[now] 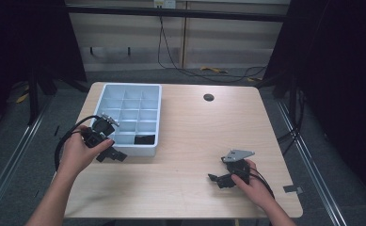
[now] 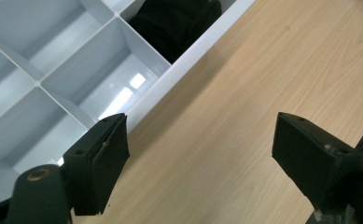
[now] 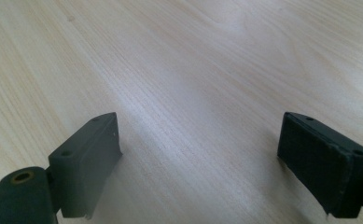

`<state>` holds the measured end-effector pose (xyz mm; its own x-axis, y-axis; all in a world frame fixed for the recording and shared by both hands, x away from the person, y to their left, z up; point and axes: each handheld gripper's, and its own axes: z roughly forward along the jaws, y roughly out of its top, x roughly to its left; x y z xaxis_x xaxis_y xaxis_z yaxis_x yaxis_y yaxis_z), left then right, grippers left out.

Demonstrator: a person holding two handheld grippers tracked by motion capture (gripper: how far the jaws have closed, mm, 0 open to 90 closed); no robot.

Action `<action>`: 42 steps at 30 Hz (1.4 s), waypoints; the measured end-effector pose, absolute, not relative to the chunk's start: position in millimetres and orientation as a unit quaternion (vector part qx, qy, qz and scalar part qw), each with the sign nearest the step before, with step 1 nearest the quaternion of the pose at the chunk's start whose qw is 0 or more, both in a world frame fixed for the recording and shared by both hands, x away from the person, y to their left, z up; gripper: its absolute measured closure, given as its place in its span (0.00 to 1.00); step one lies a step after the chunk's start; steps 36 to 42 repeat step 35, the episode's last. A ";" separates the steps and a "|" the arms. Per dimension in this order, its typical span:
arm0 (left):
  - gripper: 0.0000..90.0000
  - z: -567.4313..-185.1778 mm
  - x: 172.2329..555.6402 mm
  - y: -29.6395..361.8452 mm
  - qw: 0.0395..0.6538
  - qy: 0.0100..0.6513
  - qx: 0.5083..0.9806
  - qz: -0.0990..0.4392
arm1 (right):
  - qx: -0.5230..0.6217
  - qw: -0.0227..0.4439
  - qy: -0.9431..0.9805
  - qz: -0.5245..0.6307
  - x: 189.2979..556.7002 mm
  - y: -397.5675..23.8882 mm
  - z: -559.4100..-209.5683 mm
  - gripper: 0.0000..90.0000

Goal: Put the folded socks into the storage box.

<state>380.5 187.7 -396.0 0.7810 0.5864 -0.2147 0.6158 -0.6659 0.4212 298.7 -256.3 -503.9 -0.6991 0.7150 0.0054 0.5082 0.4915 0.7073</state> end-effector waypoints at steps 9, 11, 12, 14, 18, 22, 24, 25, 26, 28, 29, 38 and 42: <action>0.21 -408.5 371.1 197.5 0.246 0.330 0.911 -0.028 | 0.359 0.146 0.851 0.354 298.7 -256.3 -503.9 0.14; 0.21 -411.9 369.5 199.6 0.246 0.330 0.911 -0.029 | 0.359 0.146 0.851 0.354 298.7 -256.3 -503.9 0.14; 0.21 -413.8 368.8 200.6 0.247 0.329 0.911 -0.029 | 0.359 0.146 0.851 0.354 298.7 -256.3 -503.9 0.14; 0.21 -417.8 366.9 202.0 0.243 0.330 0.912 -0.027 | 0.359 0.146 0.851 0.354 298.7 -256.3 -503.9 0.14; 0.21 -426.0 363.7 203.7 0.245 0.331 0.911 -0.035 | 0.359 0.146 0.851 0.354 298.7 -256.3 -503.9 0.14; 0.21 -431.6 361.1 205.3 0.240 0.332 0.912 -0.033 | 0.359 0.146 0.851 0.354 298.7 -256.3 -503.9 0.14; 0.21 -433.0 360.7 205.9 0.240 0.331 0.912 -0.033 | 0.359 0.146 0.851 0.354 298.7 -256.3 -503.9 0.14; 0.21 -435.7 359.7 206.5 0.239 0.331 0.912 -0.036 | 0.359 0.146 0.851 0.354 298.6 -256.3 -503.9 0.14; 0.21 -436.9 359.7 206.8 0.233 0.330 0.914 -0.035 | 0.359 0.146 0.851 0.354 298.7 -256.3 -503.9 0.14; 0.21 -439.0 359.5 208.0 0.232 0.332 0.914 -0.036 | 0.359 0.146 0.851 0.354 298.7 -256.3 -503.9 0.14; 0.21 -440.1 359.3 208.5 0.235 0.332 0.913 -0.038 | 0.360 0.146 0.851 0.354 298.6 -256.3 -503.9 0.14; 0.21 -440.0 359.2 213.0 0.240 0.338 0.909 -0.038 | 0.359 0.146 0.851 0.354 298.7 -256.3 -503.9 0.14; 0.21 -440.0 359.2 213.0 0.240 0.338 0.909 -0.038 | 0.359 0.146 0.851 0.354 298.7 -256.3 -503.9 0.14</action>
